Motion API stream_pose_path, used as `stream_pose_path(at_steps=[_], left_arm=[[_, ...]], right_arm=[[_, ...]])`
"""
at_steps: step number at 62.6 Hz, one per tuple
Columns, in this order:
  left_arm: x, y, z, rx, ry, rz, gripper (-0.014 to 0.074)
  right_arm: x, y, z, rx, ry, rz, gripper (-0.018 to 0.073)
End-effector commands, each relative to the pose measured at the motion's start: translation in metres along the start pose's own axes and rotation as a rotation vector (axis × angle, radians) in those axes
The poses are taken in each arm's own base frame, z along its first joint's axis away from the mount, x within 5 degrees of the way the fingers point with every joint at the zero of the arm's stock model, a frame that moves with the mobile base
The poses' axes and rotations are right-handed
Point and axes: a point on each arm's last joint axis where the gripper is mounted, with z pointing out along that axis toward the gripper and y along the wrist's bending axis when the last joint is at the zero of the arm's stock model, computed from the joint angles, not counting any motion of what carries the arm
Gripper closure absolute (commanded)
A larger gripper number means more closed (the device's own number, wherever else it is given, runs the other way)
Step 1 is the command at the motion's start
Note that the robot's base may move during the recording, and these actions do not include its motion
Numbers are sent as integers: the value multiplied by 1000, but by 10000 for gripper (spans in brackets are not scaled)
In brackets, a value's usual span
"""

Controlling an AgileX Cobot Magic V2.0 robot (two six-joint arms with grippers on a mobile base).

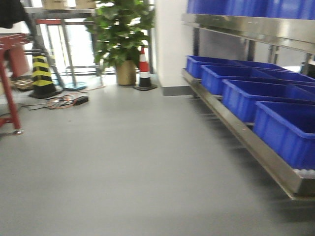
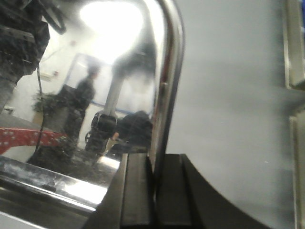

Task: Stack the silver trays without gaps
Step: 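Carry the held tray while the base drives to the other rack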

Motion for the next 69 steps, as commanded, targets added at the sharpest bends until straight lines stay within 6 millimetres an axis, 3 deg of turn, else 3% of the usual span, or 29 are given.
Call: stream_pose_path(at_steps=[1, 69], left_arm=[[-3, 3, -18, 11, -63, 18, 645], [-3, 2, -18, 12, -63, 18, 645]], right_arm=[[-4, -9, -20, 23, -56, -6, 537], [-4, -9, -20, 23, -56, -6, 537]])
